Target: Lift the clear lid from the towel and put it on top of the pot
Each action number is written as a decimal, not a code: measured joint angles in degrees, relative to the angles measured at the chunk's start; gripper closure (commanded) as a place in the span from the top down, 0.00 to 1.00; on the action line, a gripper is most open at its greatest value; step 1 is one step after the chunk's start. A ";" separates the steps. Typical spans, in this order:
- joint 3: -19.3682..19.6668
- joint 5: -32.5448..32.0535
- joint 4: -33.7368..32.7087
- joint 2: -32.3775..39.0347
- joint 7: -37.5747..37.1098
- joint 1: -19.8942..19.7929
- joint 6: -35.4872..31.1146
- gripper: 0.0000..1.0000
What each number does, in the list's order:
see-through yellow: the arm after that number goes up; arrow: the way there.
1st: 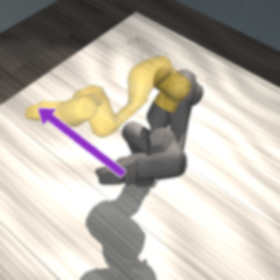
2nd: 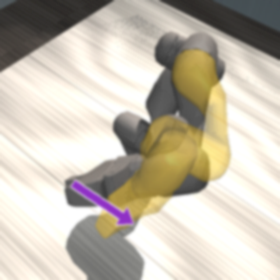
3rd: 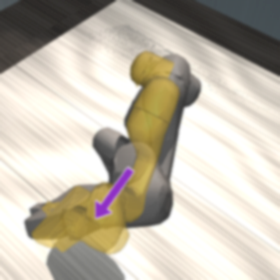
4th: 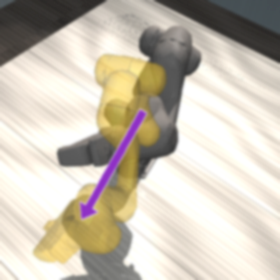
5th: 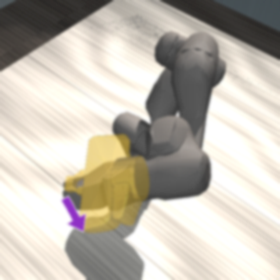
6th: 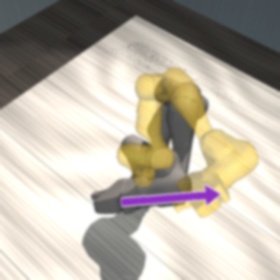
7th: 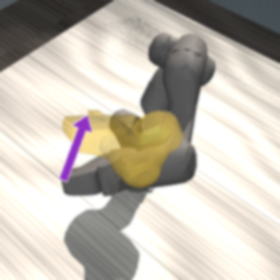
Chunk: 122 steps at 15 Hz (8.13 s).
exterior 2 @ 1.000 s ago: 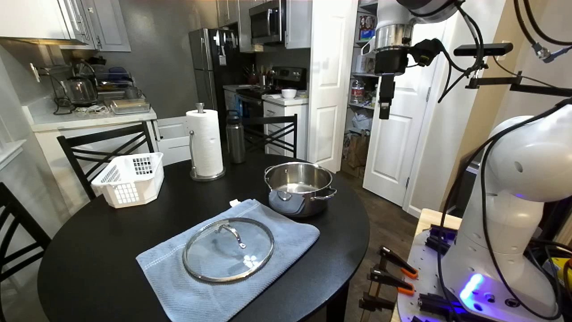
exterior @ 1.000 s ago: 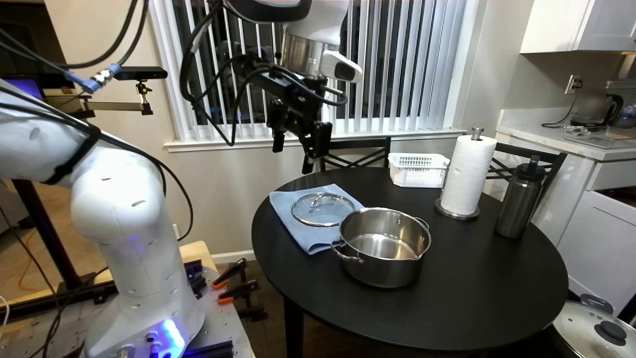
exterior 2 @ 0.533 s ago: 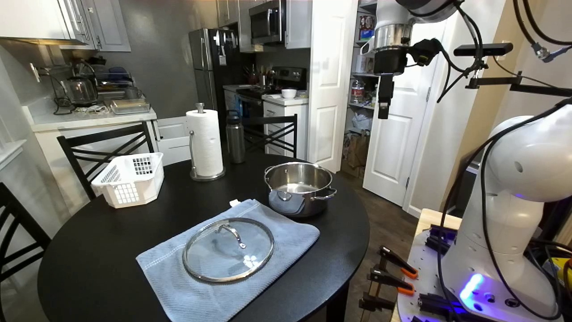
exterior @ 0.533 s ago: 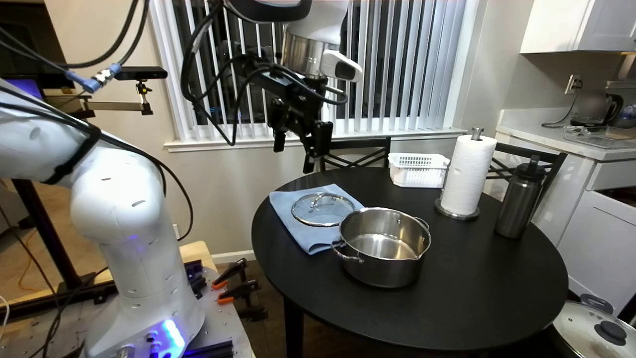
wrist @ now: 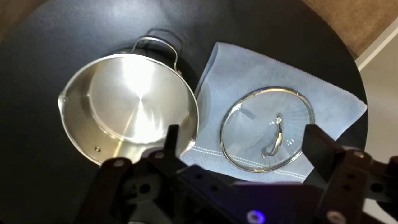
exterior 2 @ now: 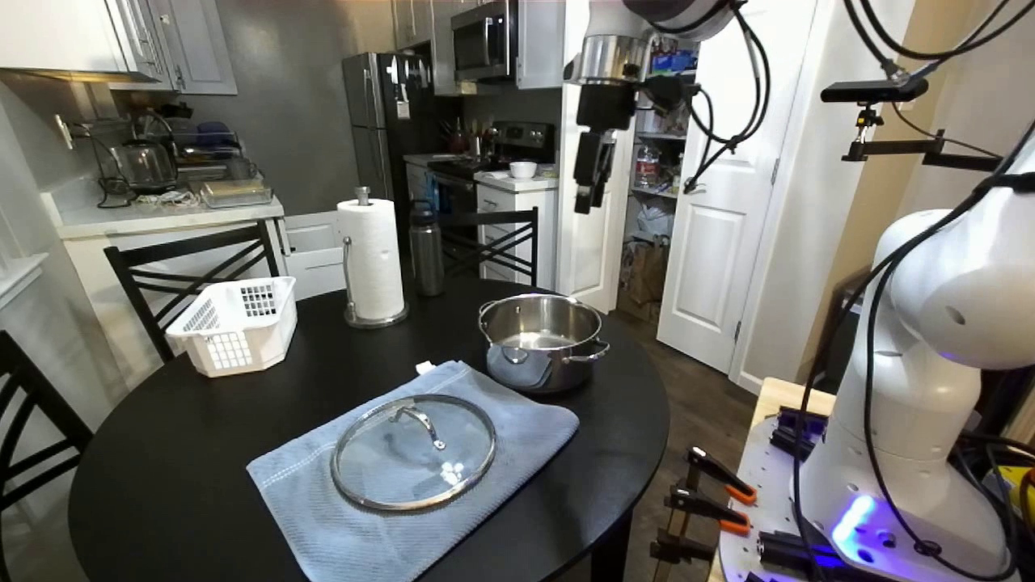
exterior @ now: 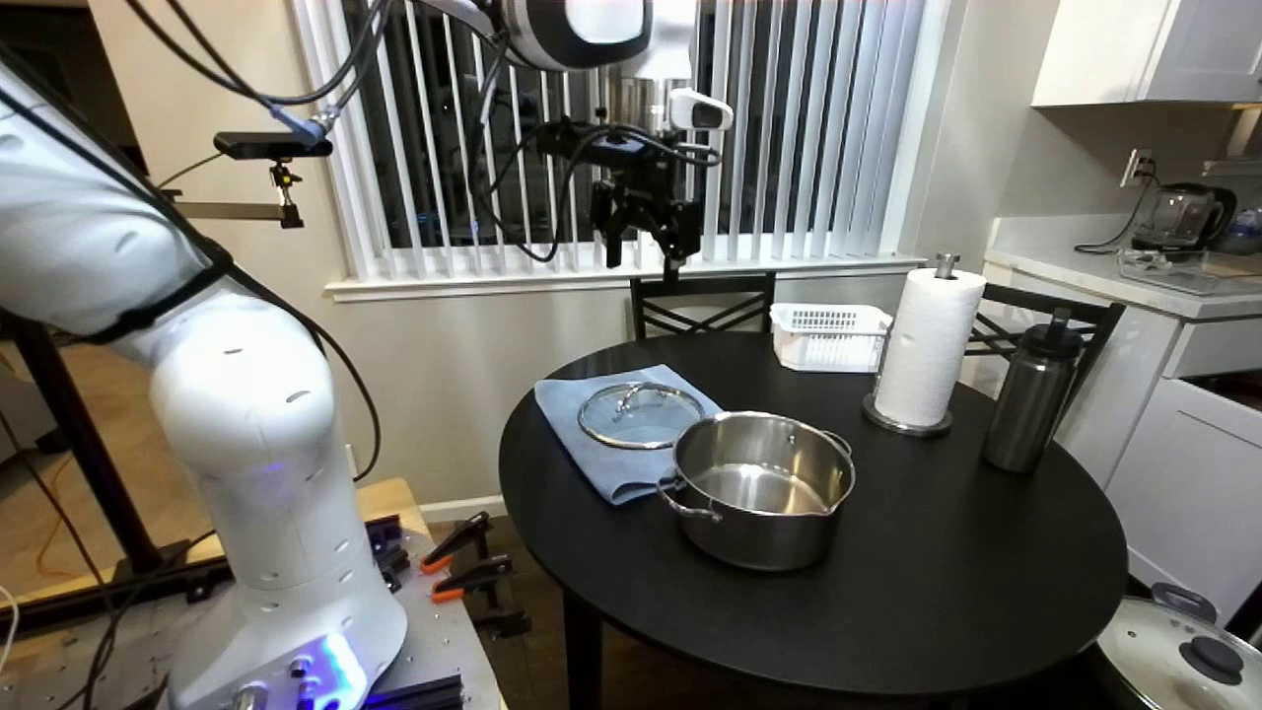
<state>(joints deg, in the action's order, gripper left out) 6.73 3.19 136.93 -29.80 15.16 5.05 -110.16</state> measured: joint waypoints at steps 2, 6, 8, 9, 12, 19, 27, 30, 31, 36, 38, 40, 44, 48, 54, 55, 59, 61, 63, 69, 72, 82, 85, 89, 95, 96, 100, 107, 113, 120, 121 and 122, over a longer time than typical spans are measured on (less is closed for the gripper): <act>-3.22 0.60 -2.32 4.78 -3.10 0.95 -2.80 1.00; -8.17 1.60 -6.33 12.09 -6.14 2.88 -3.20 1.00; -8.32 1.60 -6.38 12.33 -6.19 2.59 -3.25 1.00; -8.03 1.59 -6.38 12.07 -6.19 2.37 -3.25 1.00; -7.88 1.59 -6.38 11.80 -6.19 2.10 -3.25 1.00; -9.99 0.64 -6.33 14.14 -14.53 1.85 -6.89 1.00; -15.84 0.01 -4.64 27.60 -35.26 2.07 -28.82 1.00; -16.06 -3.76 -4.54 31.54 -40.15 2.54 -33.32 1.00; -16.07 -5.73 -4.70 32.76 -41.81 2.93 -33.66 1.00; -15.66 -13.54 -7.77 38.49 -48.39 6.08 -33.37 1.00; -15.42 -13.71 -10.18 40.40 -48.45 7.22 -32.98 1.00; -15.43 -12.66 -13.13 42.72 -47.72 7.88 -32.92 1.00; -15.47 -9.04 -20.31 49.31 -44.04 8.29 -31.18 1.00; -15.48 -6.73 -27.36 56.35 -40.17 8.84 -26.46 1.00; -15.86 -5.50 -31.40 60.46 -31.35 9.08 -19.84 1.00; -15.86 -5.50 -31.39 60.47 -30.40 9.15 -18.96 1.00; -15.57 -5.65 -31.06 60.47 -29.30 9.63 -17.38 1.00; -14.99 -5.65 -30.98 60.48 -29.57 10.04 -18.31 1.00; -14.26 -5.65 -30.98 60.68 -30.17 10.42 -19.67 1.00; -12.87 -5.65 -30.90 62.24 -31.50 10.51 -24.64 0.75; -12.86 -5.62 -30.90 62.64 -31.50 10.70 -25.70 0.60; -11.92 -5.60 -26.14 60.91 -36.00 11.69 -30.40 0.01; -10.83 -5.72 -21.97 58.54 -39.78 13.07 -35.25 0.02; -8.52 -7.33 -16.49 54.56 -44.43 16.02 -39.72 0.02; -7.18 -9.87 -12.31 47.71 -50.00 17.73 -39.20 0.02; -7.18 -9.91 -11.99 46.13 -50.09 17.55 -38.39 0.02; -7.60 -9.84 -11.51 39.03 -50.09 15.09 -31.89 0.02; -7.02 -7.10 -11.52 32.67 -50.09 5.09 -22.66 0.02; -4.71 -1.19 -10.56 32.47 -49.93 -2.21 -22.49 0.02; -2.80 1.74 -7.19 33.11 -50.02 -5.71 -22.73 0.02; -2.45 1.74 -6.70 33.23 -50.12 -5.91 -22.78 0.02; -2.18 1.75 -6.25 33.30 -50.16 -6.17 -22.95 0.02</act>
<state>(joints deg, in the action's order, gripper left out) 4.55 4.94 130.68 3.50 -35.01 -1.13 -133.11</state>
